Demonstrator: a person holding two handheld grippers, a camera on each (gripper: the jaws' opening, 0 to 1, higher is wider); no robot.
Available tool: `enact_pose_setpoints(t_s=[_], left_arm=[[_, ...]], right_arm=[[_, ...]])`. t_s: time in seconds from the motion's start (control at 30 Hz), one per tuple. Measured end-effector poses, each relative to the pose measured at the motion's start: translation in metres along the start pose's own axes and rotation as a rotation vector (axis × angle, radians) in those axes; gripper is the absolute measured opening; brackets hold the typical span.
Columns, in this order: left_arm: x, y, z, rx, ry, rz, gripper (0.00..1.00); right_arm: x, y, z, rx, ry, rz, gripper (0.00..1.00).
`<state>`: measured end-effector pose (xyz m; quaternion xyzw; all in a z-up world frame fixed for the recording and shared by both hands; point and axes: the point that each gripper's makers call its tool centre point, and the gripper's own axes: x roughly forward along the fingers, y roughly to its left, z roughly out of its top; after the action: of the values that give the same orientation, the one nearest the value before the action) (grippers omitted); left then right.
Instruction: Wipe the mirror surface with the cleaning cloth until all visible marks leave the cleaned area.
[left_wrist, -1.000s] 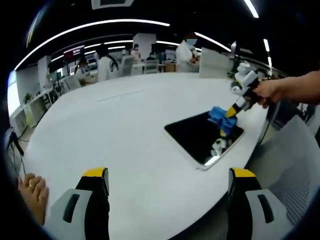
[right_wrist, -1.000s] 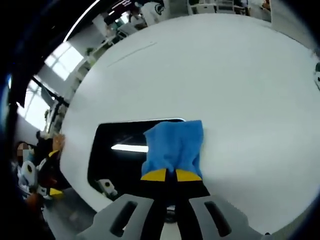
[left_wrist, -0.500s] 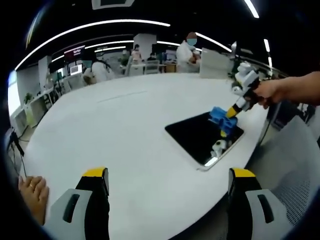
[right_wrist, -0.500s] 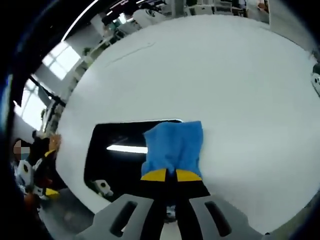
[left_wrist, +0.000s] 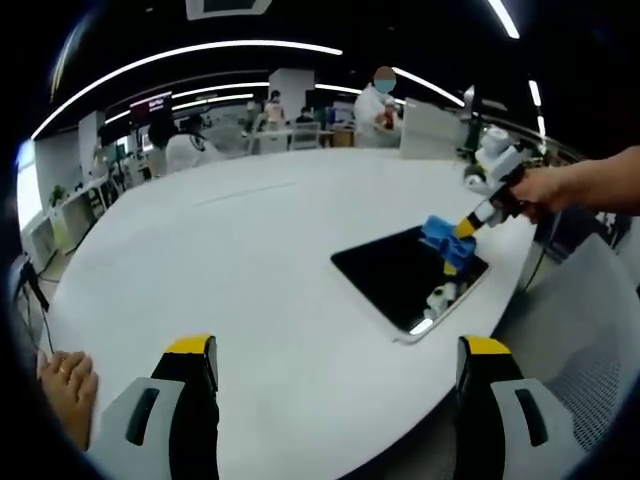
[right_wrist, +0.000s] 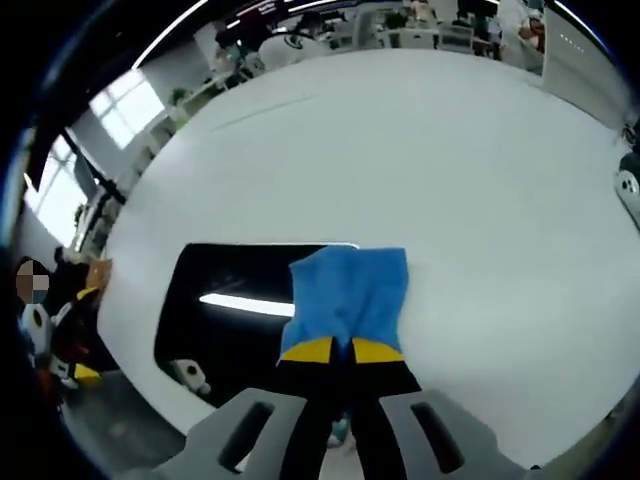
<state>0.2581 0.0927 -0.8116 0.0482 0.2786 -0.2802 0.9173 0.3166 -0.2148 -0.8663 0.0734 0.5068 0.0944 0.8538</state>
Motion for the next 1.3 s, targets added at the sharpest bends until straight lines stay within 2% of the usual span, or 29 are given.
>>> enact_pose_setpoints(t_s=[1.0, 1.17, 1.3], left_arm=[[0.000, -0.002, 0.001, 0.002, -0.004, -0.009, 1.00], [0.000, -0.003, 0.000, 0.004, 0.002, -0.013, 1.00], [0.001, -0.004, -0.001, 0.004, 0.007, -0.017, 1.00]], right_arm=[[-0.019, 0.012, -0.041, 0.028, 0.031, 0.011, 0.01], [-0.021, 0.014, -0.048, 0.067, 0.000, 0.022, 0.00], [-0.022, 0.016, -0.049, 0.007, -0.039, 0.036, 0.00]])
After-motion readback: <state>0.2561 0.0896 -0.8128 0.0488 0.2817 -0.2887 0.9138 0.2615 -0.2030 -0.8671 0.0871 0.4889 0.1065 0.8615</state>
